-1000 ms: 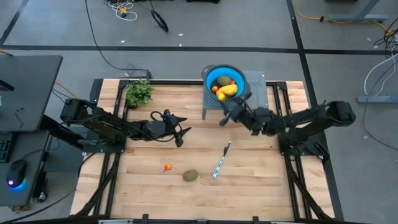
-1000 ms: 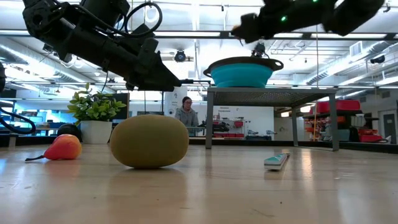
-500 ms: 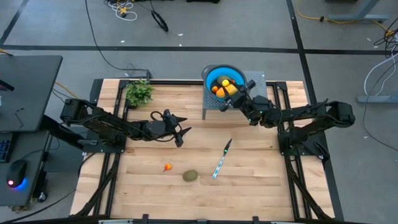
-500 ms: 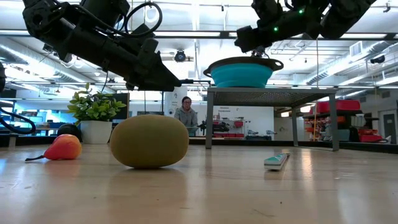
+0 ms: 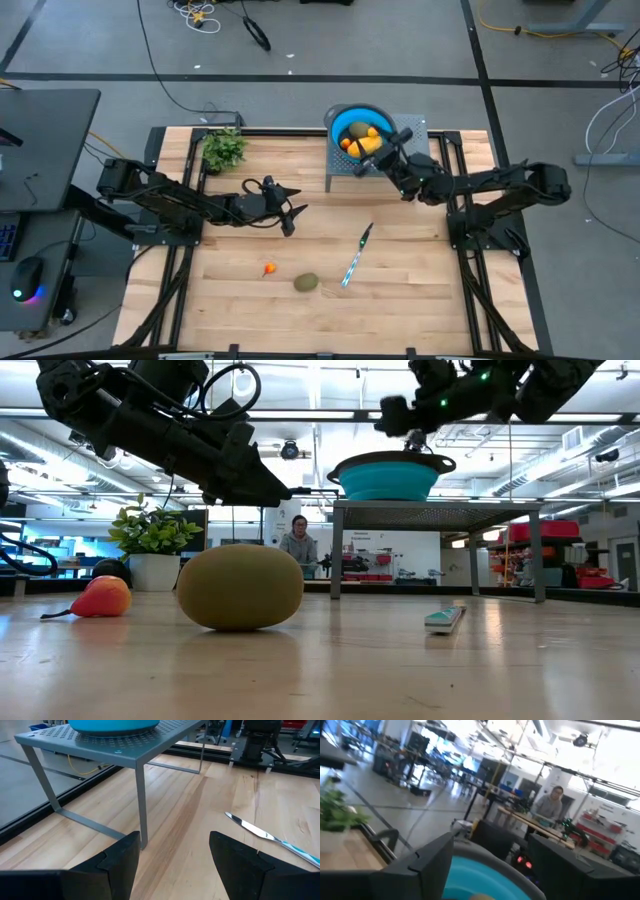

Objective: Pick & Place Fruit
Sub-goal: Put the kiwi into the blue strainer bowl on the shelf

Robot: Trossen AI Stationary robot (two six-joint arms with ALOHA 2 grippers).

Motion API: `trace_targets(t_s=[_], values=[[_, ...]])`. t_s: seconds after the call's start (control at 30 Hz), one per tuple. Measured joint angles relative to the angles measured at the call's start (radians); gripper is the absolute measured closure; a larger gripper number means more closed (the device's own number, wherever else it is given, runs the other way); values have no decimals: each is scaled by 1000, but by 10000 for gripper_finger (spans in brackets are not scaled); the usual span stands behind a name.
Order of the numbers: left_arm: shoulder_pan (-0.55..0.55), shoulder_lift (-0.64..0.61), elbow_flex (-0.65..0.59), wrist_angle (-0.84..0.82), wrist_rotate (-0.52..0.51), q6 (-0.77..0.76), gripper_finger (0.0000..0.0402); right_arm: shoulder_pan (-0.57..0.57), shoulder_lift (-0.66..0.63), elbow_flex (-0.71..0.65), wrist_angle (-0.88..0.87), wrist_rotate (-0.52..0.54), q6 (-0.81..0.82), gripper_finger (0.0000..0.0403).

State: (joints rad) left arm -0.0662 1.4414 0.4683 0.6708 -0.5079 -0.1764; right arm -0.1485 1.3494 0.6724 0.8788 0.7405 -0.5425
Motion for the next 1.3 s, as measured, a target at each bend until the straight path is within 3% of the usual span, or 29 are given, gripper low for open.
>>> trace_targets(t_s=[0.13,0.3,0.57,0.77,0.97,1.1,1.3], values=[[0,0,0,-9,0,-1,155,52,-21,0,8,0,-23,135],[0,0,0,-8,0,-1,155,141,-44,0,-65,75,-11,135],[0,0,0,-10,11,0,155,311,-43,0,-401,61,188,135],[0,0,0,-7,86,-9,155,394,-43,0,-628,-185,377,135],[0,0,0,30,346,-87,155,409,-43,-1,-735,-433,504,135],[-17,0,14,47,474,-246,155,409,-43,-41,-728,-462,535,135],[-144,0,89,-47,449,-306,155,408,-42,-191,-517,-438,562,135]])
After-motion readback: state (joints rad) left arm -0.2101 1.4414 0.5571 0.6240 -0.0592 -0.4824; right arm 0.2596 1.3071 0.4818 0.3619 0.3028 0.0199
